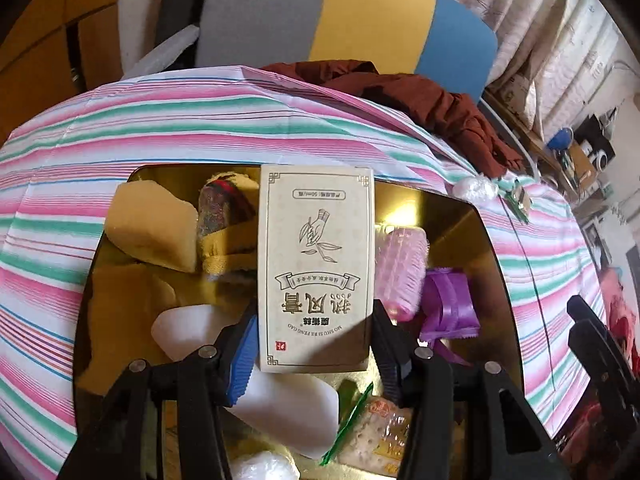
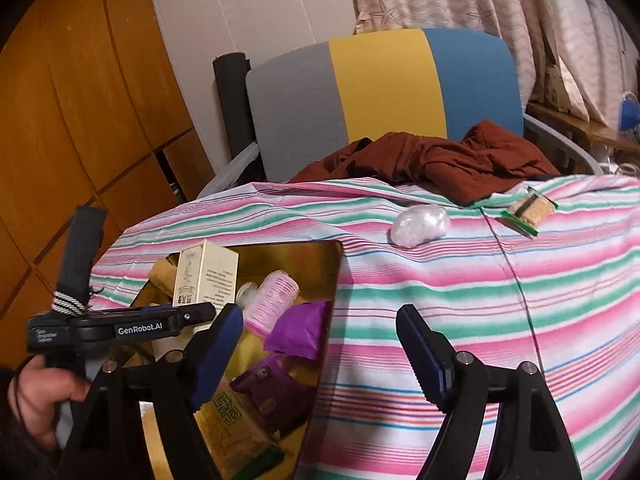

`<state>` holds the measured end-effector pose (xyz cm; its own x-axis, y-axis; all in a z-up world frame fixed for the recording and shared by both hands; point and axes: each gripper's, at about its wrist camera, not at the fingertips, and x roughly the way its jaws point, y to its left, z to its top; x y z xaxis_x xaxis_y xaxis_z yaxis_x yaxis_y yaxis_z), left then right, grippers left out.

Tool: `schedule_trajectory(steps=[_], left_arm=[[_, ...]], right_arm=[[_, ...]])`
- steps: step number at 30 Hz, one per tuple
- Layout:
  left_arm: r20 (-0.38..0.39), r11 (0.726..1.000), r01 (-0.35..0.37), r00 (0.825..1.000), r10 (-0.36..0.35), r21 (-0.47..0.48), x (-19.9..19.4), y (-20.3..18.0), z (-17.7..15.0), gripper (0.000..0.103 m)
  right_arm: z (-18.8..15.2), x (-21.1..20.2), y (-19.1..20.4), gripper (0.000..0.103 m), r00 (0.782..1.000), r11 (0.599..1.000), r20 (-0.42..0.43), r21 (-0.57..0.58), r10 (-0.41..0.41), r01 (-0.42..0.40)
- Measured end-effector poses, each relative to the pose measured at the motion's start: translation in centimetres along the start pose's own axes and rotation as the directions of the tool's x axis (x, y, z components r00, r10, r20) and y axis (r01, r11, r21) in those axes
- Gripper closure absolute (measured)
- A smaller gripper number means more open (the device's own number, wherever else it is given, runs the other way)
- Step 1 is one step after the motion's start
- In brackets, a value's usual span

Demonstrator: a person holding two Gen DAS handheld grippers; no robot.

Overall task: Organize objects
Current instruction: 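Carry the cream box and purple pouch into the gold tray and release both, then withdraw both grippers from the tray toward the remaining items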

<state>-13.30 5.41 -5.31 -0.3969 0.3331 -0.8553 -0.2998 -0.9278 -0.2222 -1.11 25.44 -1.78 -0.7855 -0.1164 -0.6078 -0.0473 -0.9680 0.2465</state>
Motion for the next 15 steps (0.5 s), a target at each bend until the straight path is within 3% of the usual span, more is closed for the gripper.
schedule_trajectory(steps=[3,8,13,15], left_arm=[[-0.011,0.998,-0.011,1.000,0.011,0.060,-0.4,-1.4,-0.4,0.051],[0.070,0.995,-0.079,0.995,0.075,0.058,-2.6,-2.3,-1.0,0.040],[0.162,0.996,-0.081,0.983,0.087,-0.045,-4.8,-1.2,-1.2,0.040],[0.166,0.993,-0.088,0.981,0.100,-0.077,-4.6,-0.7,-0.8,0.040]], right_arm=[[-0.2,-0.1,-0.7,0.023,1.000,1.000,-0.001,0.025,0.004,-0.004],[-0.5,0.0,-1.5,0.023,1.000,0.999,-0.010,0.045,0.006,-0.005],[-0.9,-0.5,-2.4,0.023,1.000,0.998,-0.007,0.065,-0.005,0.005],[-1.1,-0.6,-2.9,0.023,1.000,0.997,-0.010,0.081,-0.008,0.009]])
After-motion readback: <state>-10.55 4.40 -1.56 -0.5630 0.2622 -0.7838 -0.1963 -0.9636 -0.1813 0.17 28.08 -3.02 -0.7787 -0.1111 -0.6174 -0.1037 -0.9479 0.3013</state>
